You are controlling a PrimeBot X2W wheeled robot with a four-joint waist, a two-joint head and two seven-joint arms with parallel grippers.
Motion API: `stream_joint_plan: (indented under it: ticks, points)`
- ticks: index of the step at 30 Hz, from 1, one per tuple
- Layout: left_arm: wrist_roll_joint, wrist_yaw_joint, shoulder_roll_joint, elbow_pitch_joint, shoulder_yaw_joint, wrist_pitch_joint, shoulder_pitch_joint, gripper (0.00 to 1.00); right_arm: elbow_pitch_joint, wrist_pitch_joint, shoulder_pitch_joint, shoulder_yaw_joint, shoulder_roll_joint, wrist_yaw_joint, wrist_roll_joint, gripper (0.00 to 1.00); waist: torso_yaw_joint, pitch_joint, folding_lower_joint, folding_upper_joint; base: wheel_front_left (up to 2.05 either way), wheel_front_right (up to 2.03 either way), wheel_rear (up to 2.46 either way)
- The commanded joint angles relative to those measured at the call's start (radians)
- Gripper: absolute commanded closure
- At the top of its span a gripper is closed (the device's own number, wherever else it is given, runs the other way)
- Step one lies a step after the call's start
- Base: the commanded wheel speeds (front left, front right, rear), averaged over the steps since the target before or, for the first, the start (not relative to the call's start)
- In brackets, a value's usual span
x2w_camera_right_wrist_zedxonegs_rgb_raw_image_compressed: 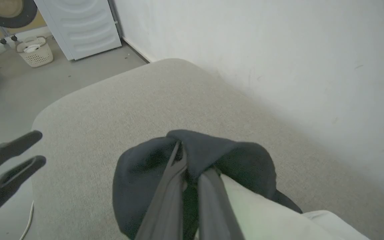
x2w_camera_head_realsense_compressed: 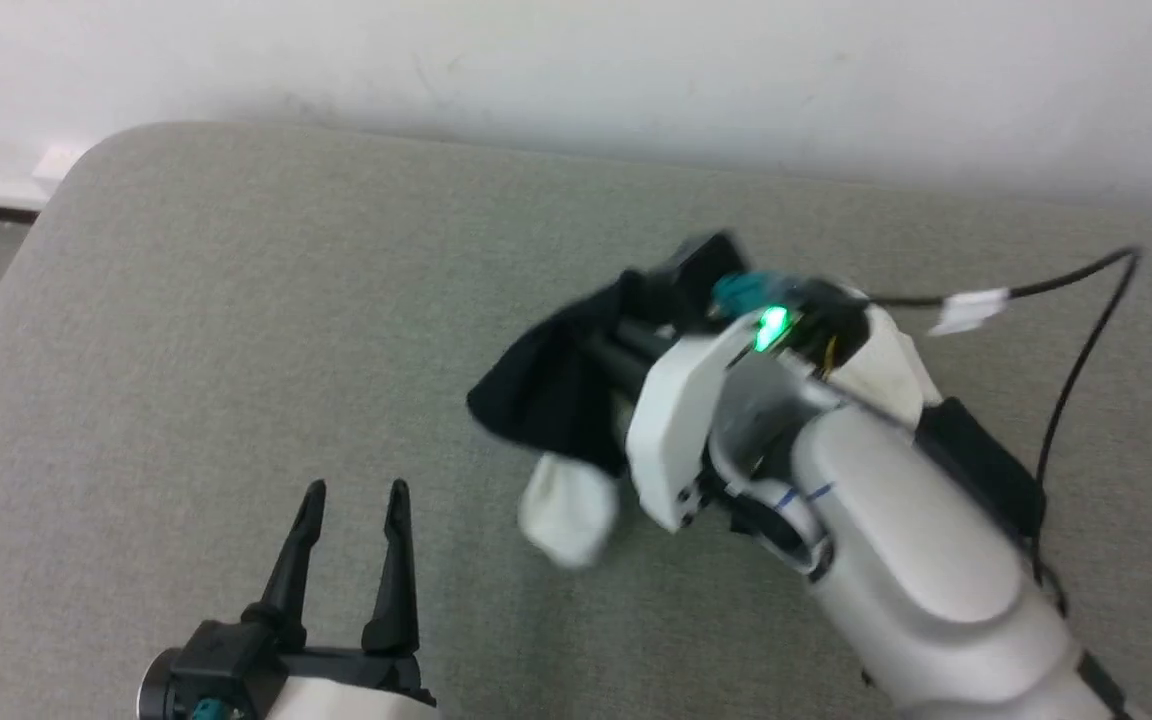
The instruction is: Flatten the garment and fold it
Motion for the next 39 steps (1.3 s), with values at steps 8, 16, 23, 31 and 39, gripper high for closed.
stream_joint_plan:
  ticks: [8, 16, 23, 31, 39]
  points:
    - [-0.02, -0.012, -0.002, 0.039, -0.033, -0.005, -0.057, 0.0, 0.276, -0.141, -0.018, 0.199, 0.006, -0.001, 0.082, 0.65, 0.071, 0.043, 0.0, 0.0, 0.0, 0.0, 0.0]
    - [-0.023, 0.003, -0.003, 0.047, -0.029, -0.005, -0.051, 0.0, 0.293, -0.214, -0.136, 0.241, 0.006, -0.001, 0.21, 0.0, 0.025, 0.022, 0.0, 0.0, 0.0, 0.0, 0.0]
    - [-0.007, 0.006, -0.003, 0.034, -0.011, -0.005, -0.017, 0.0, 0.255, -0.273, -0.181, 0.062, -0.117, -0.001, 0.162, 0.0, -0.02, -0.024, 0.0, 0.0, 0.0, 0.0, 0.0]
    - [0.003, 0.0, -0.003, 0.017, -0.006, -0.005, 0.017, 0.0, 0.074, -0.16, 0.169, -0.303, -0.315, -0.001, 0.062, 0.0, -0.023, -0.02, 0.0, 0.0, 0.0, 0.0, 0.0]
    - [0.017, -0.016, -0.003, 0.008, -0.013, -0.005, -0.004, 0.0, -0.12, -0.017, 0.429, -0.457, -0.319, -0.001, -0.045, 0.0, -0.008, 0.038, 0.0, 0.0, 0.0, 0.0, 0.0]
